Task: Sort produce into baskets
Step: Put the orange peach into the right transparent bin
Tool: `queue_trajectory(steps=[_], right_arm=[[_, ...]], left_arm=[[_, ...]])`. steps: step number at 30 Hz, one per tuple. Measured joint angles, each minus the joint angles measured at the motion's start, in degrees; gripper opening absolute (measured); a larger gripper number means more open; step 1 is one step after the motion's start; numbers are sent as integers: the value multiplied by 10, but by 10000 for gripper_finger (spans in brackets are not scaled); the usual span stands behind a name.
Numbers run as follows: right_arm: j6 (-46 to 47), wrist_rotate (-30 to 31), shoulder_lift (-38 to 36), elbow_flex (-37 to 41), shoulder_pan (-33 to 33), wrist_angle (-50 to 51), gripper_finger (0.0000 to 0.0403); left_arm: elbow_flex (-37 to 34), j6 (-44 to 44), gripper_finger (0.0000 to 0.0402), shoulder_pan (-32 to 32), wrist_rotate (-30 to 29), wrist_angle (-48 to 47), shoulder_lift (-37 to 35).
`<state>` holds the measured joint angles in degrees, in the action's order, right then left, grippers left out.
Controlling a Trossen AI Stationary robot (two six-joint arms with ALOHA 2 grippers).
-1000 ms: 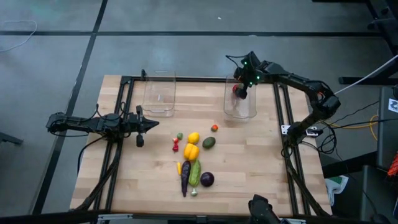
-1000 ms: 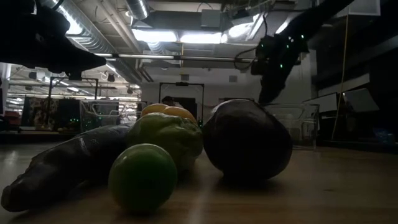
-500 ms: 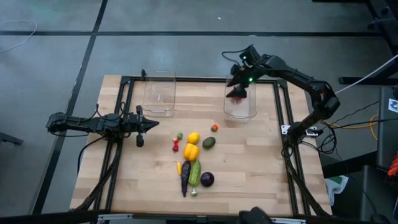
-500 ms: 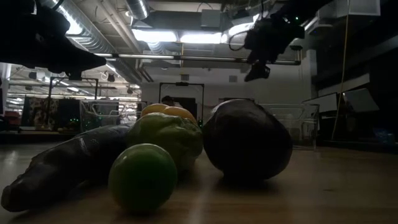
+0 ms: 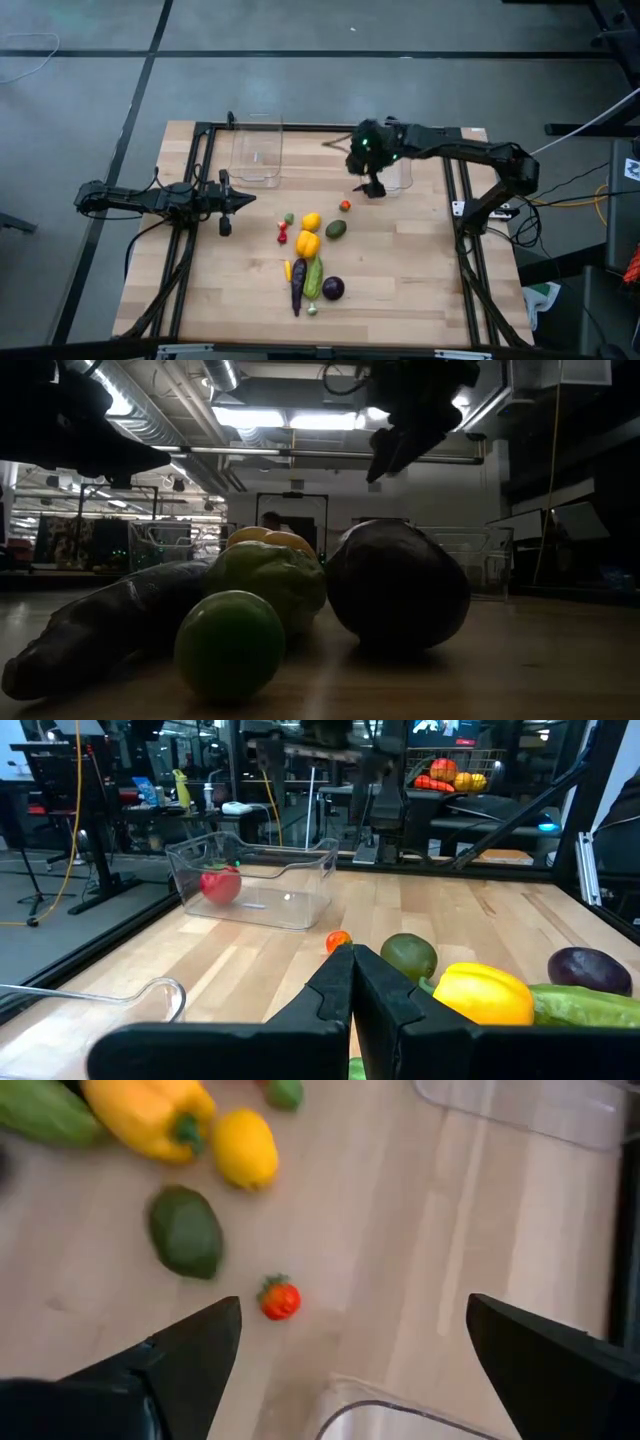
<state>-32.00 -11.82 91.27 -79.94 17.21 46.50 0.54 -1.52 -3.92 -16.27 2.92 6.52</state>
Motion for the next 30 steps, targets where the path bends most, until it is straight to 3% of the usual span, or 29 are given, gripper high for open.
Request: queue_trajectory(steps=[4, 11, 30], right_arm=[[0, 45, 18, 0, -47, 2, 383], [0, 48, 70, 0, -88, 0, 383], [-31, 87, 202, 0, -93, -23, 383]], left_arm=[[0, 0, 1, 0, 0, 0, 0], [0, 0, 2, 0, 0, 0, 0], [0, 0, 1, 0, 0, 0, 0]])
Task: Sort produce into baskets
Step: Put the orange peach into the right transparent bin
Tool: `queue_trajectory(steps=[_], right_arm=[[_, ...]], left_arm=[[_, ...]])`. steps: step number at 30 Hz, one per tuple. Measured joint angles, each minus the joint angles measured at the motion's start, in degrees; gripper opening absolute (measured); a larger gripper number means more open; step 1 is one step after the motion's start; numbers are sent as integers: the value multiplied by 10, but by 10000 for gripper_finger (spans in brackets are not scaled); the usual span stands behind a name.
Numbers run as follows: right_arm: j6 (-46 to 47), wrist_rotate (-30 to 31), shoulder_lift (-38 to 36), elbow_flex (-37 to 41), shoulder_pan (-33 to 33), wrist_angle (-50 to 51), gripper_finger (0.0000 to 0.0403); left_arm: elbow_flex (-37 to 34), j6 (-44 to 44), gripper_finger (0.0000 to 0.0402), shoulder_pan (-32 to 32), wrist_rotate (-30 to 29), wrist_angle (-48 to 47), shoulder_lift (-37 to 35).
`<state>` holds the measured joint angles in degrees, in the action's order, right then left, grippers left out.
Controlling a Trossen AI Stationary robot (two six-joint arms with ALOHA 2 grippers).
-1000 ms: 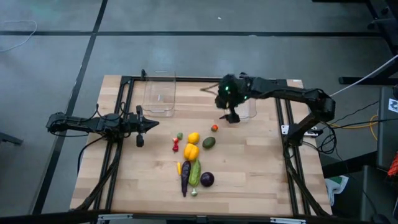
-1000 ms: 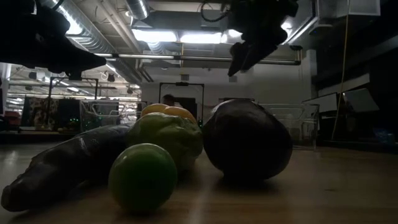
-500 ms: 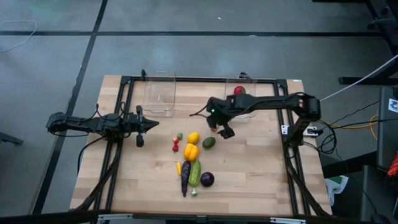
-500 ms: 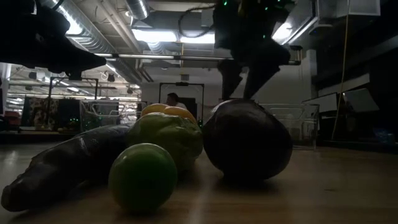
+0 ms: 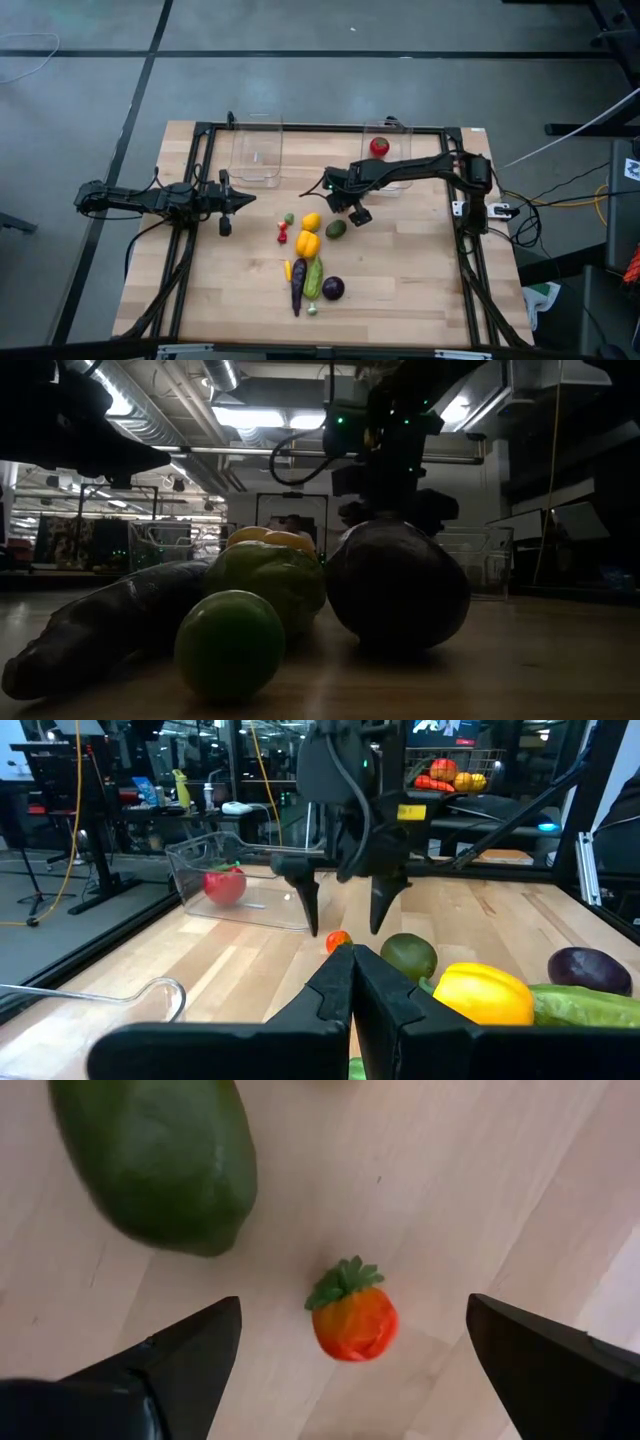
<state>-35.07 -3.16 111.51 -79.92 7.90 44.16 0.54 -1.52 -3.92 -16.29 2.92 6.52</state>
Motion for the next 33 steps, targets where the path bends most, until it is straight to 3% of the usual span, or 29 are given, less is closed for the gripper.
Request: queue_trajectory(steps=[8, 21, 33], right_arm=[[-12, 21, 13, 2, 0, -10, 377], [-14, 22, 19, 2, 0, -15, 269], [-14, 43, 37, 2, 0, -6, 229]], left_arm=[[0, 0, 2, 0, 0, 0, 0], [0, 0, 1, 0, 0, 0, 0], [0, 0, 1, 0, 0, 0, 0]])
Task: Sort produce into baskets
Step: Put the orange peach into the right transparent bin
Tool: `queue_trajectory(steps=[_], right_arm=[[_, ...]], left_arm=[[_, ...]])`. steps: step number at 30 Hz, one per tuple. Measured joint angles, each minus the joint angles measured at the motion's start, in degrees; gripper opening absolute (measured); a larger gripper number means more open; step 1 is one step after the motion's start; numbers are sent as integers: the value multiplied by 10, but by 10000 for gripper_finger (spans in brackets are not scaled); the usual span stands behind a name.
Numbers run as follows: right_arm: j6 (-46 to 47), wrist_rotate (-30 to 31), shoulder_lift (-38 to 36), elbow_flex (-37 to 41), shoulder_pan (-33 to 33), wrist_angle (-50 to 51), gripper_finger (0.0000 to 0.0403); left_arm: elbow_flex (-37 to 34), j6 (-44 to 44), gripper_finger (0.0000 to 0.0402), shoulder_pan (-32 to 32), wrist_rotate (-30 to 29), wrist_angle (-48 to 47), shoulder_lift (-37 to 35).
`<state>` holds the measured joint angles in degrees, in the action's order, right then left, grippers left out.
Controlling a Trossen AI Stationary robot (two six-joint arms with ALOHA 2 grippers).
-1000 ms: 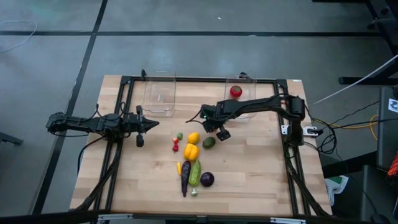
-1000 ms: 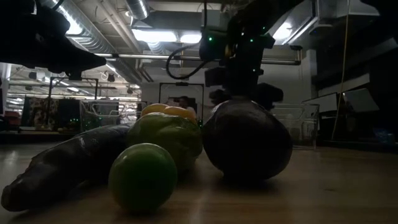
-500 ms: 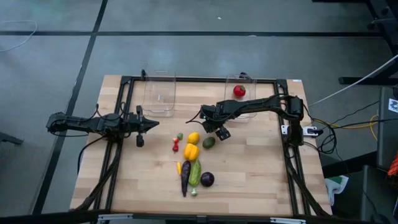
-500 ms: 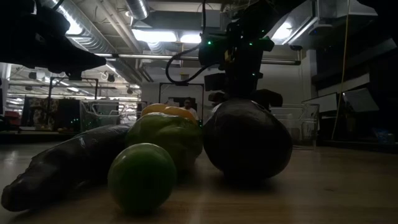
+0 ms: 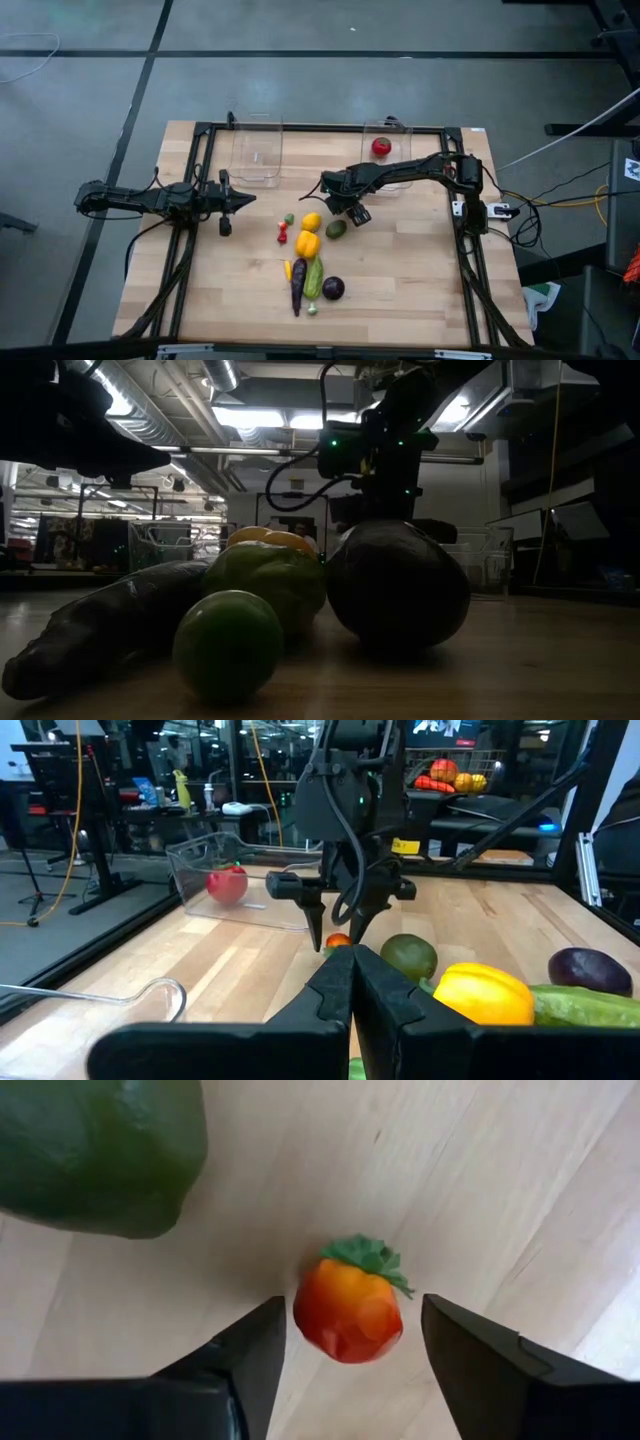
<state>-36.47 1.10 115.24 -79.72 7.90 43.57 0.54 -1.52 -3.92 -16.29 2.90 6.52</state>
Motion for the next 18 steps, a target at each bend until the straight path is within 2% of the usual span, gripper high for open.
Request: queue_trajectory(steps=[13, 18], right_arm=[[2, -1, -12, -2, 0, 3, 145], [2, -1, -44, -2, 0, 5, 134]], left_arm=[[0, 0, 1, 0, 0, 0, 0], [0, 0, 1, 0, 0, 0, 0]])
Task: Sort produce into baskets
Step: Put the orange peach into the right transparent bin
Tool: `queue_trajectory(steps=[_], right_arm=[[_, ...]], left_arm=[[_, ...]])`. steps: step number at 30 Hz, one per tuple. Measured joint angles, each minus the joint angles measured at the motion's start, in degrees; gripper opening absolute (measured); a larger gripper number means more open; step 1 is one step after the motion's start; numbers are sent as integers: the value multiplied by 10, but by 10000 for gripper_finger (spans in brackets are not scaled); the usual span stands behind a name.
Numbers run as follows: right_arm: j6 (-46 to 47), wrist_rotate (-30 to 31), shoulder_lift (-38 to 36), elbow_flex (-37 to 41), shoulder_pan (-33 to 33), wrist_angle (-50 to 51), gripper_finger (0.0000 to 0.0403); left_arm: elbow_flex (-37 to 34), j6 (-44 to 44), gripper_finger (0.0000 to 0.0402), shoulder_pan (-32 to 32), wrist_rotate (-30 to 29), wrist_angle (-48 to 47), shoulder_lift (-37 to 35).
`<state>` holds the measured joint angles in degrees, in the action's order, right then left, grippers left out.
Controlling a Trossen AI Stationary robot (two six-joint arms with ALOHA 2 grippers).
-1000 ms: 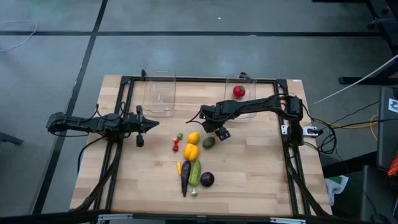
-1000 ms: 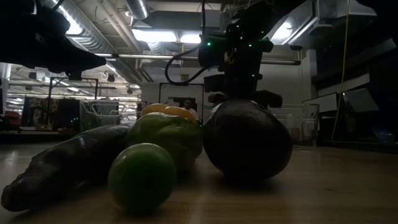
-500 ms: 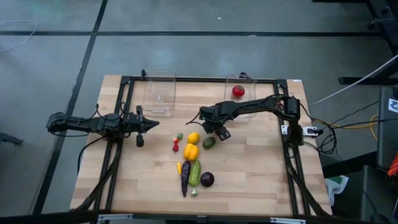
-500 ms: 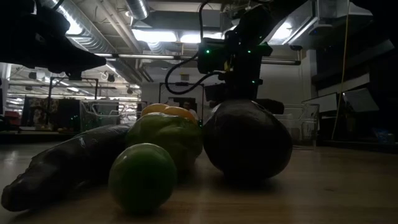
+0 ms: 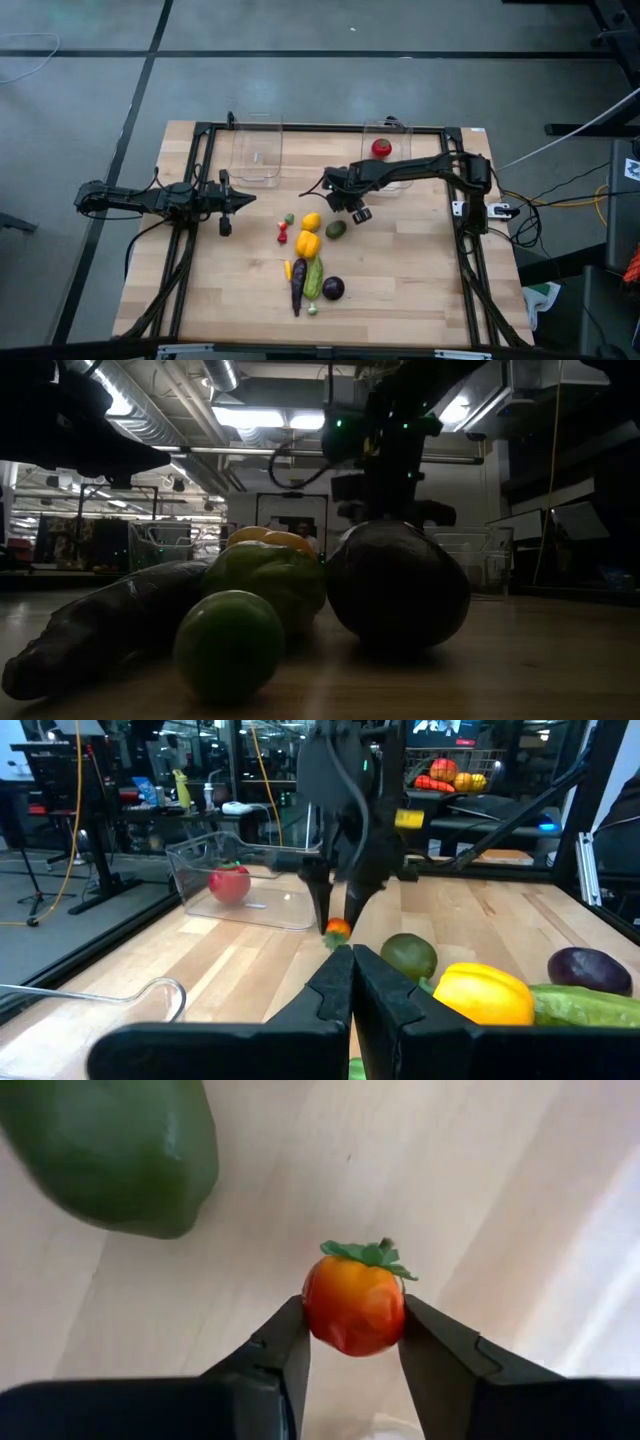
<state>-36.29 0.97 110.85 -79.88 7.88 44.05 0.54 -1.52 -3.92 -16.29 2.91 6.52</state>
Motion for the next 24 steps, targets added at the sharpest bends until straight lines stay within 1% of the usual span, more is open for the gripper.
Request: queue_trajectory(steps=[4, 6, 7, 11, 13, 15, 21, 22, 24], right_arm=[[0, 1, -34, 0, 0, 0, 133], [0, 13, -54, 0, 0, 0, 132], [0, 24, -64, 0, 0, 0, 132], [0, 101, -103, 0, 8, 5, 132], [0, 127, -122, 0, 20, 11, 132], [0, 141, -141, 0, 37, 23, 132], [20, 143, -180, 0, 112, 49, 131], [25, 137, -181, 0, 127, 54, 131], [32, 103, -181, 0, 161, 62, 131]], left_arm=[[0, 0, 1, 0, 0, 0, 0], [0, 0, 1, 0, 0, 0, 0], [0, 0, 1, 0, 0, 0, 0], [0, -1, 1, 0, 0, 0, 0], [0, -1, 1, 0, 0, 0, 0], [0, -1, 2, 0, 0, 0, 0], [0, -1, 1, 0, 0, 0, 0], [0, -1, 1, 0, 0, 0, 0], [0, -1, 1, 0, 0, 0, 0]])
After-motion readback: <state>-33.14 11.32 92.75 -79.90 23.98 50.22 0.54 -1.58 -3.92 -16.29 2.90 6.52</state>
